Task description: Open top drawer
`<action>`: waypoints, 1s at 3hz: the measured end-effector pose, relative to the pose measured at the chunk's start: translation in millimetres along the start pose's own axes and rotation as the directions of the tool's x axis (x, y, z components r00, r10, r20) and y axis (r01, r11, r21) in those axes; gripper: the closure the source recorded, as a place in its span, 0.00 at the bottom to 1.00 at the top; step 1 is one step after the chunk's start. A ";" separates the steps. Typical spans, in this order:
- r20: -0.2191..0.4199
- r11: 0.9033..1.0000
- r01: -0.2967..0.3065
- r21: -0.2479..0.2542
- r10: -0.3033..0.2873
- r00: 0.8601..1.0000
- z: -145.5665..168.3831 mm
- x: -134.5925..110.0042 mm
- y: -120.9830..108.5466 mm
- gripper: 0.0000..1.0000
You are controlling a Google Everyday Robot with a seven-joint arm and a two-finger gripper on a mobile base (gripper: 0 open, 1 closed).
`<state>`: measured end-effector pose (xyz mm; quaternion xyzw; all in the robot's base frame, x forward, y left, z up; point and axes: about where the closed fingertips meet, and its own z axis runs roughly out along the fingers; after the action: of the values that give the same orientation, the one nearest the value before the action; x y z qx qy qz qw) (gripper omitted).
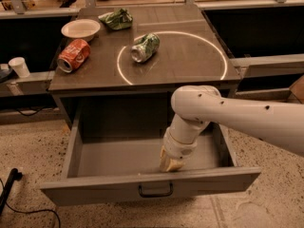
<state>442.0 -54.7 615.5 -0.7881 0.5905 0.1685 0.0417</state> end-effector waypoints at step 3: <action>0.079 0.994 -0.091 0.064 0.086 0.993 -53.6 36.4 29.6 0.74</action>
Offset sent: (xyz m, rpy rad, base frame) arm -0.0689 -0.0284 0.0014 -0.0387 0.0950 0.1250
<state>434.5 -111.2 658.4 -0.7522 0.6283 0.1801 0.0832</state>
